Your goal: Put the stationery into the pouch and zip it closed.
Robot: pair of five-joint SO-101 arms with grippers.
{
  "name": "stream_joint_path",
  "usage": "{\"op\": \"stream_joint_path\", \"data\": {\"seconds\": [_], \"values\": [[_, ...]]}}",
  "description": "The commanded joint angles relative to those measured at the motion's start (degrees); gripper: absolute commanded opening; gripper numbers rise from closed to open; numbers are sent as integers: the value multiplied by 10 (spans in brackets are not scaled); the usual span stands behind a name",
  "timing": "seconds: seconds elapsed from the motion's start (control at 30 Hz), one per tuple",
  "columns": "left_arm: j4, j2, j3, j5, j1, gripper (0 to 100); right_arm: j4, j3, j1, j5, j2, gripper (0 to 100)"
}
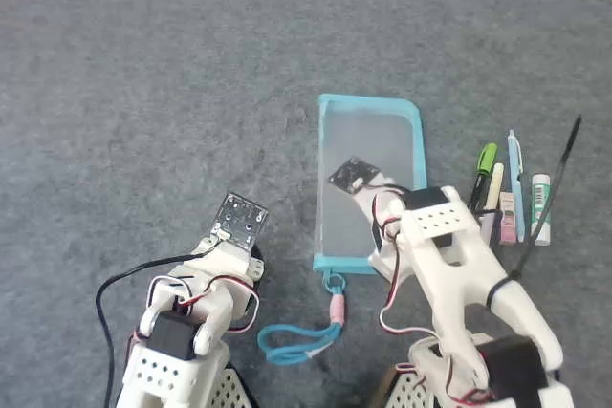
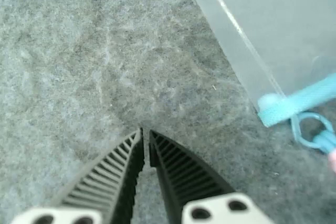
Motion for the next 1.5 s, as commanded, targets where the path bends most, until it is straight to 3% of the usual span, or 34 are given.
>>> {"op": "stream_joint_path", "data": {"seconds": [0.0, 0.3, 0.5, 0.7, 0.87, 1.23, 1.47], "values": [[-15, 8, -3, -5, 0, 17, -18, -73, -5, -30, 9, 75], [-15, 8, -3, -5, 0, 17, -12, -233, -4, -53, 111, 75], [-15, 8, -3, -5, 0, 17, 94, -367, 14, -76, 196, 75], [-14, 8, -3, -5, 0, 17, 143, -317, -14, -25, 82, 75], [-14, 8, -3, -5, 0, 17, 160, -192, -62, 72, -7, 75], [-13, 8, -3, -5, 0, 17, -13, -132, -43, -25, 111, 75], [-13, 8, -3, -5, 0, 17, -37, -231, -1, -84, 228, 75]]}}
